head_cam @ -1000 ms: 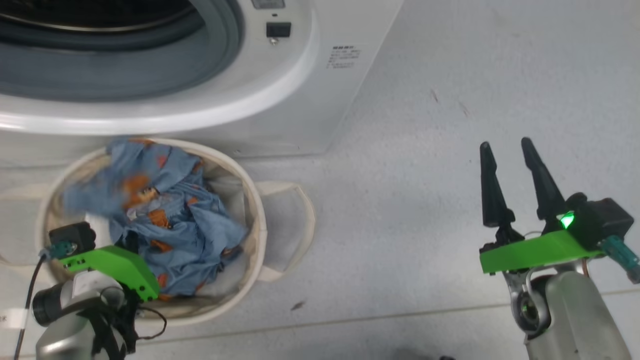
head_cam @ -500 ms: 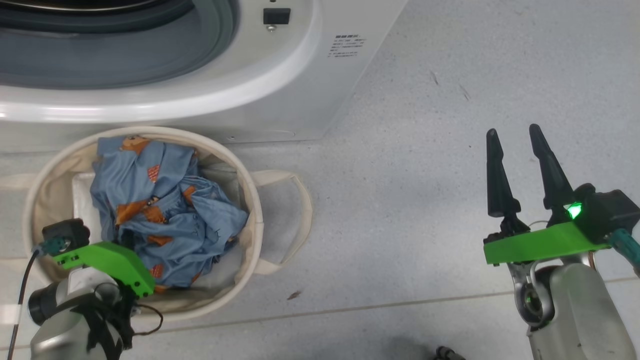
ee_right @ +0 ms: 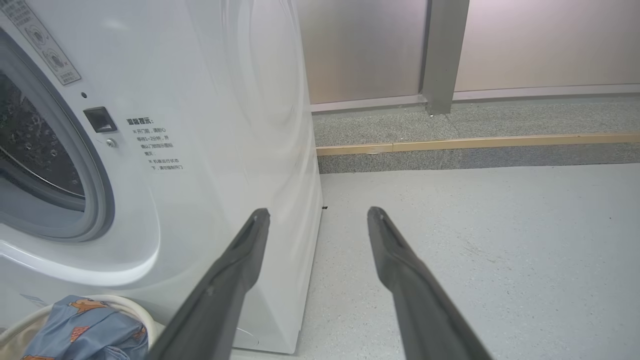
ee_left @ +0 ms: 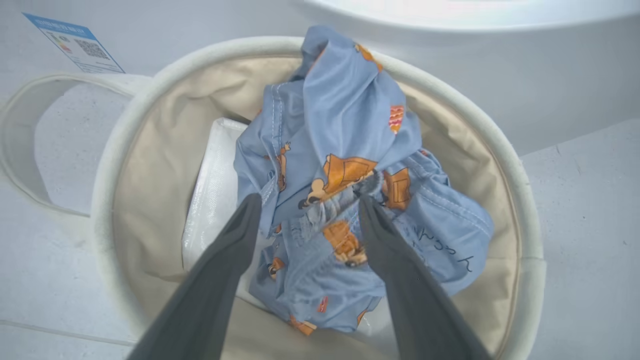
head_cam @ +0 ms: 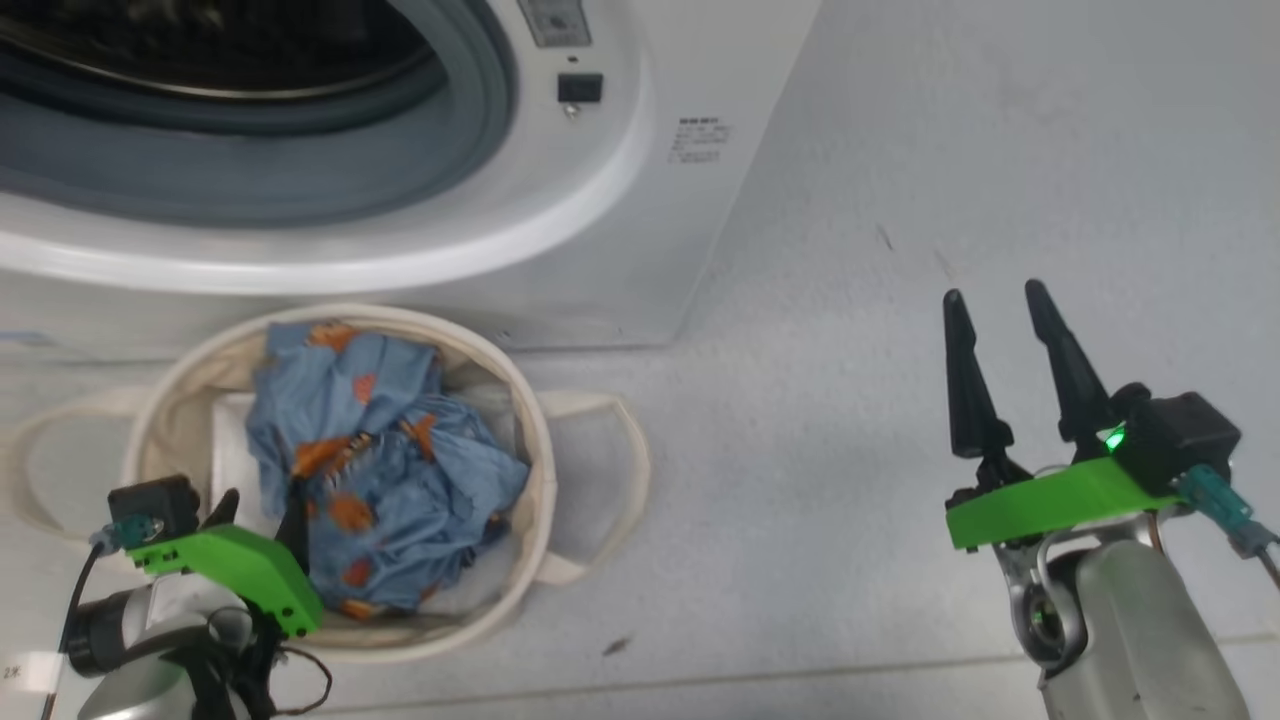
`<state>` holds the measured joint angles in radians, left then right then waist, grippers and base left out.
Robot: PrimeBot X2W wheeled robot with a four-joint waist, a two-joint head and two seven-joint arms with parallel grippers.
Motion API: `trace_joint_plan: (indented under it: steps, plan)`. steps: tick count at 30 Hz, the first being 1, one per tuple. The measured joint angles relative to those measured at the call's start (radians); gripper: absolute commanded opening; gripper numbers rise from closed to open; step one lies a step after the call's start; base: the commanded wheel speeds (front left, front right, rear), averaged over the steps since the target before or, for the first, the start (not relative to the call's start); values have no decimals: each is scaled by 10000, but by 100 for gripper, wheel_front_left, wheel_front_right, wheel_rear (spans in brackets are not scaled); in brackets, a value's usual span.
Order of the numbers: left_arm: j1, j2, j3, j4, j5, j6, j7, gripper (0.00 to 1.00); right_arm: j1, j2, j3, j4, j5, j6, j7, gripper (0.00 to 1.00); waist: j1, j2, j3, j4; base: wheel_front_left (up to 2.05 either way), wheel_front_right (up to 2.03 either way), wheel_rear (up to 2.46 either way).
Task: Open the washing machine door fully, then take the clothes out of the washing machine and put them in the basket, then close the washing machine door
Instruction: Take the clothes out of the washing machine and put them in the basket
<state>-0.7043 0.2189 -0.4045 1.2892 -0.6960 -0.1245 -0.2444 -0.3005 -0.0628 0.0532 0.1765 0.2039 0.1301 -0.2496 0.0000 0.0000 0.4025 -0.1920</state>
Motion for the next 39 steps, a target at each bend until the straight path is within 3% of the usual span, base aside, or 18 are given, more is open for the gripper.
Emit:
trace_joint_plan:
  steps: [10, 19, 25, 33, 39]
  plan:
    - [1119, 621, 1839, -3289, 577, -4, -48, 100, 528, -12, 188, 686, 261, 0, 0, 100, 0, 0, -1459, 520, 0, 0, 0]
    - [2744, 502, 3603, -6107, 2105, 4, -54, 100, 1112, -8, 372, 974, 355, 0, 0, 100, 0, 0, -2789, 896, 0, 0, 0]
    - [3522, 303, 4011, -7127, 2686, 12, -54, 100, 1299, 4, 533, 1085, 355, 0, 0, 100, 0, 0, -3282, 958, 0, 0, 0]
    - [4725, 211, 4184, -8025, 2568, 17, -52, 100, 1497, 25, 639, 1162, 443, 0, 0, 100, 0, 1, -3742, 860, 0, 0, 0]
    - [5746, 297, 4151, -8943, 2690, 293, 111, 100, 1729, 36, 585, 1168, 443, 0, 2, 100, 0, 0, -3987, 925, 0, 0, 0]
